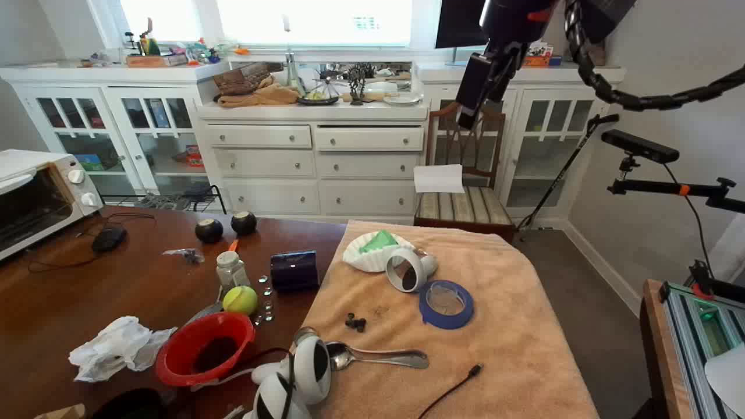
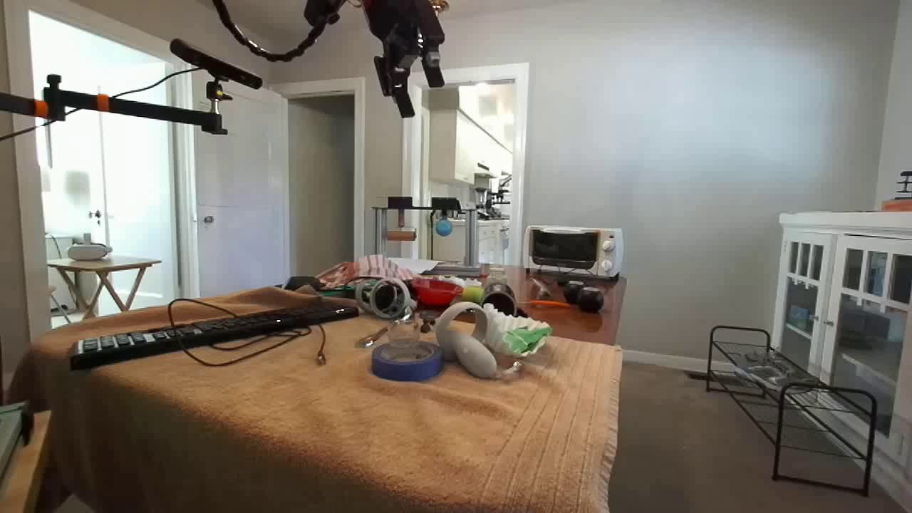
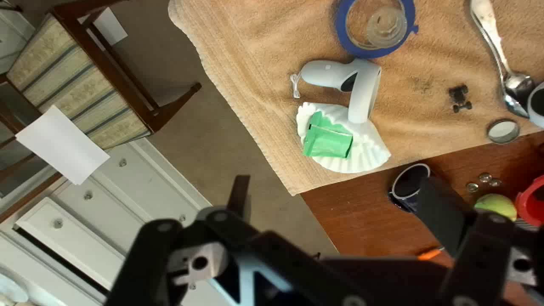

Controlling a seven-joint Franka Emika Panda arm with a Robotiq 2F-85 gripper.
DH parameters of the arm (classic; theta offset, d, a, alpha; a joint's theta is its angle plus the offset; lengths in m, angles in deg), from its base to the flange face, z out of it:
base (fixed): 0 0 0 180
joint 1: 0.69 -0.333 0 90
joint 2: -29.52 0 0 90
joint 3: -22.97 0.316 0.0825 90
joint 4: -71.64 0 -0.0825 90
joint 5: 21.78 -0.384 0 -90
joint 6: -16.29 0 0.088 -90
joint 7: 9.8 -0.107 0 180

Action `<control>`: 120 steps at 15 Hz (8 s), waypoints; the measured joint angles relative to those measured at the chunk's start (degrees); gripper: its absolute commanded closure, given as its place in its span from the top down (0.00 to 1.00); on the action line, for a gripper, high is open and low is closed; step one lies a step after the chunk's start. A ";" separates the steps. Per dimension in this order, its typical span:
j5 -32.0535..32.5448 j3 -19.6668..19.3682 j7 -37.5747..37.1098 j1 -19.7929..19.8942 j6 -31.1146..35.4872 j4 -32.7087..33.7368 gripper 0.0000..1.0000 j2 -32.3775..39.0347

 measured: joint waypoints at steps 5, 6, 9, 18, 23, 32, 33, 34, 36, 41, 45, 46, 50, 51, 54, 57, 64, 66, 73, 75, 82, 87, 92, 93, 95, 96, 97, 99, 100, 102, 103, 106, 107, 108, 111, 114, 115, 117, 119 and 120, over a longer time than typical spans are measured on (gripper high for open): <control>0.00 0.00 0.00 0.00 0.00 0.00 1.00 0.00; 0.00 0.00 0.00 0.00 0.00 0.00 1.00 0.00; 0.00 0.00 0.00 0.00 0.00 0.00 1.00 0.00; 4.68 -1.42 1.97 -1.19 8.54 -0.39 1.00 1.21; 6.24 -6.92 13.51 -1.32 31.33 -1.31 1.00 9.46; -20.77 -6.95 46.38 -3.64 42.74 10.99 1.00 33.62; -19.97 -7.35 46.31 -3.69 38.85 14.14 1.00 35.40; -18.76 -8.12 45.97 -3.71 35.34 17.26 1.00 36.99; -17.47 -9.48 45.73 -3.68 30.95 22.73 1.00 39.77; -16.92 -9.85 45.63 -3.86 29.90 25.71 1.00 41.83; -15.75 -10.34 46.40 -3.42 29.90 25.88 1.00 42.44; -16.32 -9.83 48.28 -2.99 29.90 26.39 1.00 43.31; -18.82 -5.99 56.64 -1.36 29.92 32.50 1.00 50.51; -19.14 -4.85 58.50 -1.08 29.90 34.70 1.00 52.87; -19.54 -1.71 63.35 -0.74 27.82 42.00 1.00 59.95; -19.56 0.21 65.64 -1.42 21.98 49.47 1.00 66.21; -19.09 -2.08 63.59 -5.15 15.12 62.12 1.00 75.99; -18.30 -3.77 61.57 -6.59 15.11 64.96 1.00 78.03; -13.05 -8.63 54.72 -10.77 10.85 74.49 1.00 85.14; -12.76 -8.70 54.46 -11.09 9.52 76.69 1.00 87.03; -12.75 -8.45 54.52 -11.77 7.96 83.11 1.00 91.56; -12.73 -8.46 55.37 -11.99 7.87 86.91 1.00 93.41; -12.47 -8.55 57.10 -12.55 7.86 89.28 1.00 95.41; -12.43 -8.56 57.59 -12.69 7.86 89.83 1.00 95.84; -12.43 -8.49 58.97 -12.78 8.01 90.85 1.00 96.31; -12.43 -8.52 59.39 -12.72 8.05 91.69 1.00 96.30; -12.43 -8.52 59.71 -12.62 8.05 92.61 1.00 96.27; -12.43 -8.52 59.98 -12.44 8.05 93.51 1.00 96.26; -12.43 -8.52 60.01 -12.43 8.05 93.54 1.00 96.27; -12.43 -8.52 60.01 -12.43 8.05 93.54 1.00 96.27; -12.43 -8.52 60.01 -12.43 8.05 93.54 1.00 96.27; -12.42 -9.24 57.46 -12.80 9.23 93.53 1.00 96.30; -12.41 -9.74 55.92 -13.13 10.63 93.53 1.00 96.39; -12.41 -10.20 54.23 -13.53 12.24 93.53 1.00 96.55; -12.37 -11.59 49.62 -15.04 16.57 93.53 1.00 97.27; -10.56 -15.61 43.21 -17.19 18.10 93.53 1.00 97.93; -9.53 -17.57 40.70 -18.00 18.10 93.53 1.00 98.14; -7.65 -21.59 35.87 -19.56 18.10 93.53 1.00 98.62; -6.08 -25.27 31.36 -20.96 17.99 93.53 1.00 99.08; -5.49 -26.81 29.41 -21.58 17.58 93.53 1.00 99.24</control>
